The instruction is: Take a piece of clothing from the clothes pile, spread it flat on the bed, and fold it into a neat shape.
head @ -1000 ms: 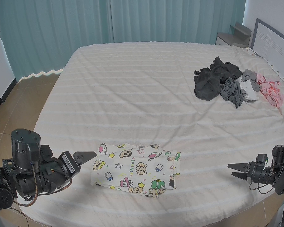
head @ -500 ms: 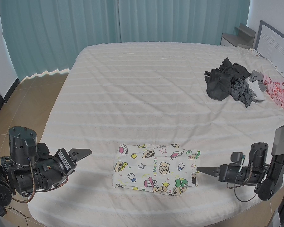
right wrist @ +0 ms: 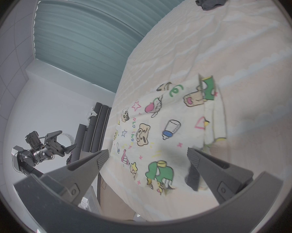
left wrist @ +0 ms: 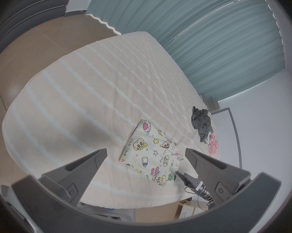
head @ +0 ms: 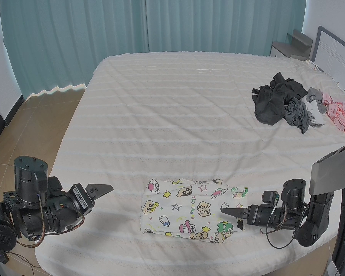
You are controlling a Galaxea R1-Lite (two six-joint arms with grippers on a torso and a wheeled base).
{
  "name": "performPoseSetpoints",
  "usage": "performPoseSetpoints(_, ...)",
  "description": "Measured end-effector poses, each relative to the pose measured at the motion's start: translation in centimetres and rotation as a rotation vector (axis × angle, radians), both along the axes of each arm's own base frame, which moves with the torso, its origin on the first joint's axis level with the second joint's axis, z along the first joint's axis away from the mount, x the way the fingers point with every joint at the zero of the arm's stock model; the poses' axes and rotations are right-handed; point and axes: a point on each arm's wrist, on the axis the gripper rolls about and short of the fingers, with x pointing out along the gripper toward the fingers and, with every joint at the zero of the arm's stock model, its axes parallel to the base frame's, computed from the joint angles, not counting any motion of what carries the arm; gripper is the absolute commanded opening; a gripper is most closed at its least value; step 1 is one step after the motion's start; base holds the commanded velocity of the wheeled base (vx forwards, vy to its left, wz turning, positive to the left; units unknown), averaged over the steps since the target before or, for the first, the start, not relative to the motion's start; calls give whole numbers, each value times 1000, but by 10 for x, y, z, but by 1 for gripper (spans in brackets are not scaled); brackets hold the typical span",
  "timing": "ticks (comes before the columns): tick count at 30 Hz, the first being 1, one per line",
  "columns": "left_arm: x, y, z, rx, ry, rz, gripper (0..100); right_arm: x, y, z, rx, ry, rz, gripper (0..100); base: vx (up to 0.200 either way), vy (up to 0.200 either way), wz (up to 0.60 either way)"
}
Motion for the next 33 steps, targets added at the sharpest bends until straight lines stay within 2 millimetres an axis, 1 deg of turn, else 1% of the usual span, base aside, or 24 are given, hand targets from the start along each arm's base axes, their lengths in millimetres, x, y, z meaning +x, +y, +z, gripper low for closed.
performPoseSetpoints(6,2,-1,-5,10,20,-1,100,-14,-8,1,-28,26,-1,100,0,0,0)
performPoseSetpoints(13,3,-2,-8,18,35,-2,100,-19,-11,-3,-55,37,9,100,0,0,0)
performPoseSetpoints(25,4,-3,-11,22,47,-2,100,-20,-15,-11,-82,58,8,100,0,0,0)
performPoseSetpoints(33,5,-3,-12,25,53,-3,100,-20,-13,-18,-103,66,28,100,0,0,0)
